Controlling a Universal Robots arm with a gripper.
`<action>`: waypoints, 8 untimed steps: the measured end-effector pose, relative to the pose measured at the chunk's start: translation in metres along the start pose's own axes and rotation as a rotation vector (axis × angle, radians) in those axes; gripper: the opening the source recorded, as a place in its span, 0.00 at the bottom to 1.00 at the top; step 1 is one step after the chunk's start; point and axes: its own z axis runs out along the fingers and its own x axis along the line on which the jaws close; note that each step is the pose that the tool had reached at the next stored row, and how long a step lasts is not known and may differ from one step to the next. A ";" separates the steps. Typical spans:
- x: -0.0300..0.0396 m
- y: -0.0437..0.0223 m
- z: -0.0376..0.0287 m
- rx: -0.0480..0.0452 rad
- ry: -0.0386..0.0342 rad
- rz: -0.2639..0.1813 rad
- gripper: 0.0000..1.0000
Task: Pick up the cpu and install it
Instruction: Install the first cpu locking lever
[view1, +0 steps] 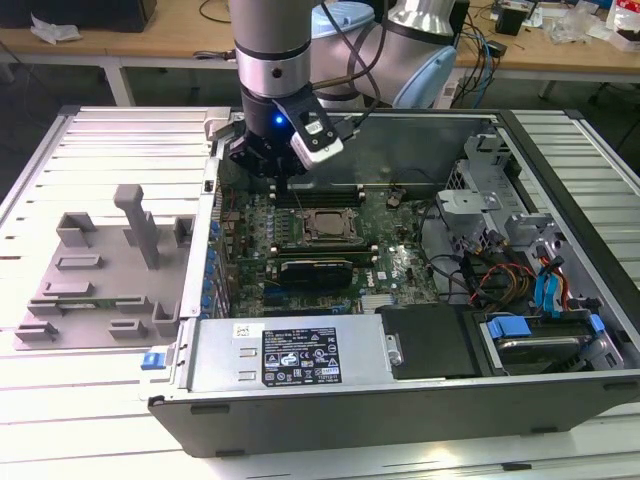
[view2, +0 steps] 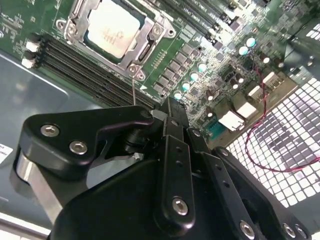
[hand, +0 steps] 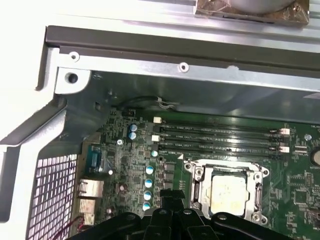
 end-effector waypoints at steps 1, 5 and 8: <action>0.0001 0.0000 0.0004 -0.0047 -0.0006 0.000 0.11; 0.0001 0.0000 0.0005 -0.0047 -0.0004 0.000 0.11; 0.0001 0.0000 0.0006 -0.0058 -0.0007 0.000 0.11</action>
